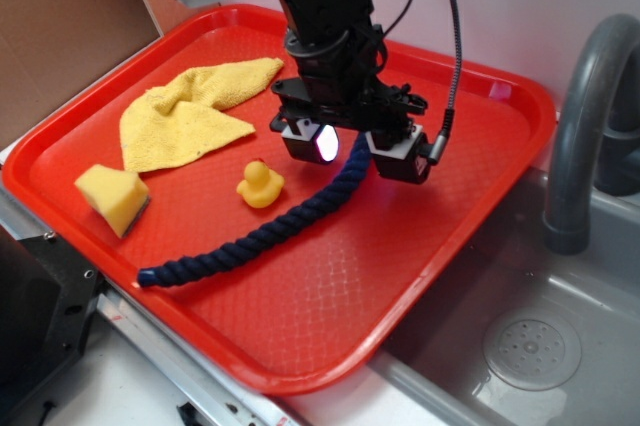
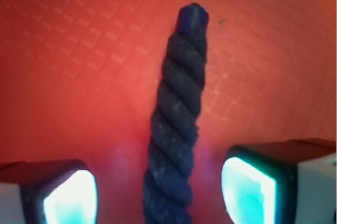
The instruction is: Grab the blue rope.
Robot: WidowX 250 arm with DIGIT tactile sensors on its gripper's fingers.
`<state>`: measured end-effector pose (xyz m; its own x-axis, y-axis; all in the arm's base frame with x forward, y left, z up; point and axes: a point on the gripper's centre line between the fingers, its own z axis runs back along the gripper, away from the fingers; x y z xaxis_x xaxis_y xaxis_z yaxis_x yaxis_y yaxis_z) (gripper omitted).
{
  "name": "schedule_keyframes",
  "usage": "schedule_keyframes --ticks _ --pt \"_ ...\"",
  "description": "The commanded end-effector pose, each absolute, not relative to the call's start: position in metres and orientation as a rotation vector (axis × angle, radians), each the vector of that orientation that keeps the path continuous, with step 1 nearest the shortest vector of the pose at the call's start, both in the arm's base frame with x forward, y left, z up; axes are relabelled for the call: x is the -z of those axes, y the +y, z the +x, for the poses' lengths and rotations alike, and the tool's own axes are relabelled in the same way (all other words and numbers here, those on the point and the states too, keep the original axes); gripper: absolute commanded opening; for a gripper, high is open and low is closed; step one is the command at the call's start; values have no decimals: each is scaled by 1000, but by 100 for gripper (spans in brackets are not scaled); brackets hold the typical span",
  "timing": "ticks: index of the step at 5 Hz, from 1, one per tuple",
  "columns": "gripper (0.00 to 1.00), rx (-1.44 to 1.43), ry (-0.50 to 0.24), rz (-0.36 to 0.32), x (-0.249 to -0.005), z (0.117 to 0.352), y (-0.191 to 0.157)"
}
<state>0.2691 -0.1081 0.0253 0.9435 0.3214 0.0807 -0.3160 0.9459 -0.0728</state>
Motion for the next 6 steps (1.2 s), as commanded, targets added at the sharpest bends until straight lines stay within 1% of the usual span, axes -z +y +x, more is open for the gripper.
schedule_keyframes --ticks 1,2,3,4,5,6 --pt "0 -342 -133 -29 -20 271 -114" --pt "0 -324 -145 -21 -16 269 -116" --pt "0 -344 -139 -13 -32 264 -106" --pt "0 -323 -98 -155 -81 257 -78" --pt "0 -257 -120 -223 -129 249 -65" --pt "0 -184 -122 -225 -179 227 -57"
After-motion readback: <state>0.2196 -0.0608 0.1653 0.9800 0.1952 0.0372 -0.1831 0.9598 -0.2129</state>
